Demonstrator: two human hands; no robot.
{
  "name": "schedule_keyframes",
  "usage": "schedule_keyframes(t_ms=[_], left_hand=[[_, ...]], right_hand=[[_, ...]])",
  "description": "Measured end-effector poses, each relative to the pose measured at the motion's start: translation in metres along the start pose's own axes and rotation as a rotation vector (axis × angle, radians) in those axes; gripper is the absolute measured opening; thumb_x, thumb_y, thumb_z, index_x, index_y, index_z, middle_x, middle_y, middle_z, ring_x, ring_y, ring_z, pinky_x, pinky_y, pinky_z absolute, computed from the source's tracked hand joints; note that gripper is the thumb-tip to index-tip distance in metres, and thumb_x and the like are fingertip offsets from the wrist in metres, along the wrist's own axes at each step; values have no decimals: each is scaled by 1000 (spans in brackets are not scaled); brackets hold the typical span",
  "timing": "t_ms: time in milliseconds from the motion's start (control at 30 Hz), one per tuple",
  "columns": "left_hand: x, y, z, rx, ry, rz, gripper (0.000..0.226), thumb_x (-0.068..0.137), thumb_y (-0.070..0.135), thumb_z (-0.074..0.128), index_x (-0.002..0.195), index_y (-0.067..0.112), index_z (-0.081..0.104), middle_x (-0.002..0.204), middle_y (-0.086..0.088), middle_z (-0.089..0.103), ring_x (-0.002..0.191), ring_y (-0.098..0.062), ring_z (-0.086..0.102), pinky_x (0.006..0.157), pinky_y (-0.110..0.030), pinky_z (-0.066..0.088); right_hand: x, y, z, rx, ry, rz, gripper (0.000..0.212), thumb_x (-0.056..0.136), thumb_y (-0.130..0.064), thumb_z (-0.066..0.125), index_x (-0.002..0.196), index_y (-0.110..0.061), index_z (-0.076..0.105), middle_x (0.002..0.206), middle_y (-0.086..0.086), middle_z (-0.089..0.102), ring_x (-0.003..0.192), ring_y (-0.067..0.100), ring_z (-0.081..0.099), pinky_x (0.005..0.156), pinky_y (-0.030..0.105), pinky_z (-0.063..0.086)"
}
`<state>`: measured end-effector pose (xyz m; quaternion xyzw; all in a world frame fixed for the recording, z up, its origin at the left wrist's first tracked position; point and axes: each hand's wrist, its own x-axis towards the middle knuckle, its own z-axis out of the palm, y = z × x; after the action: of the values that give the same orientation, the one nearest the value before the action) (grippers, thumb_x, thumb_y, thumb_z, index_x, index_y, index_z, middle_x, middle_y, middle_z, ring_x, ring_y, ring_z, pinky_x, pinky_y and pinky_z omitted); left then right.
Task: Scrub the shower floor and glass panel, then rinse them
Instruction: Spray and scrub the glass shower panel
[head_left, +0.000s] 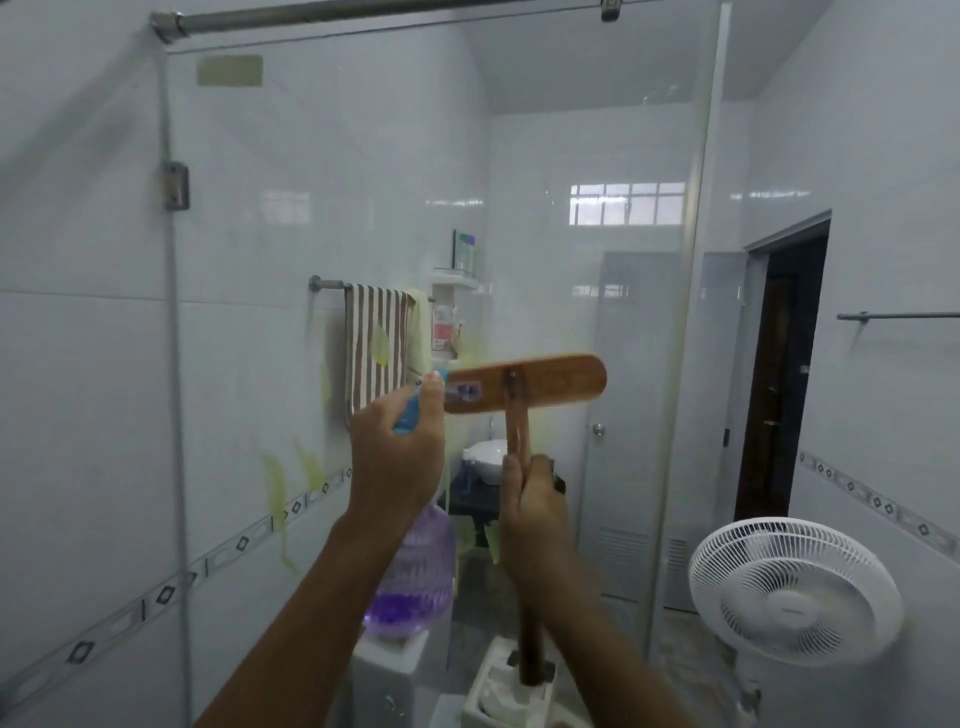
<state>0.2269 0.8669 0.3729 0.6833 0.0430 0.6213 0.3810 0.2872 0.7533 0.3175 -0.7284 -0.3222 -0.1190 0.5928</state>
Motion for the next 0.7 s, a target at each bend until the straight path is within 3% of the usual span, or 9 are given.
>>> schedule_keyframes(t_ms=[67,200,300,433,567,700], left_hand=[[4,-2,0,12,21,3,50,101,36,51,68,-1,60,58,-14,57,51,-23,55,45,-36,49],[15,-3,-4,21,27,-26,46,101,36,52,66,7,58,54,-3,53,46,-10,53,40,-19,43],[16,-8,-15,20,33,-44,48,102,33,52,59,11,53,50,1,49,42,-6,47,39,-15,36],[17,-19,-31,52,20,-94,44,101,35,53,66,10,57,56,3,55,47,-3,59,40,-10,38],[23,-34,-41,106,0,-123,49,100,43,52,67,8,61,61,-8,62,56,-24,64,44,-28,48],[27,-28,-37,60,-22,-127,49,100,42,52,74,3,65,69,-15,65,62,-29,66,51,-41,55]], right_hand=[[40,-42,-8,-50,56,-103,31,104,-45,29,99,-20,46,74,2,56,60,13,56,49,30,46],[76,-83,-5,-31,68,-124,34,104,-49,26,102,-20,44,77,0,54,62,12,55,52,33,52],[35,-40,18,-50,26,-84,28,104,-43,29,95,-22,46,73,2,55,57,11,52,46,24,42],[-30,6,40,-43,-54,121,29,104,-41,30,97,-23,51,76,-2,57,60,4,51,48,15,43],[9,-35,33,-49,26,-1,34,104,-43,29,97,-19,52,74,-1,56,58,7,50,48,21,42],[72,-99,17,56,66,-42,36,104,-48,27,107,-19,48,77,-2,54,59,10,53,47,23,50]])
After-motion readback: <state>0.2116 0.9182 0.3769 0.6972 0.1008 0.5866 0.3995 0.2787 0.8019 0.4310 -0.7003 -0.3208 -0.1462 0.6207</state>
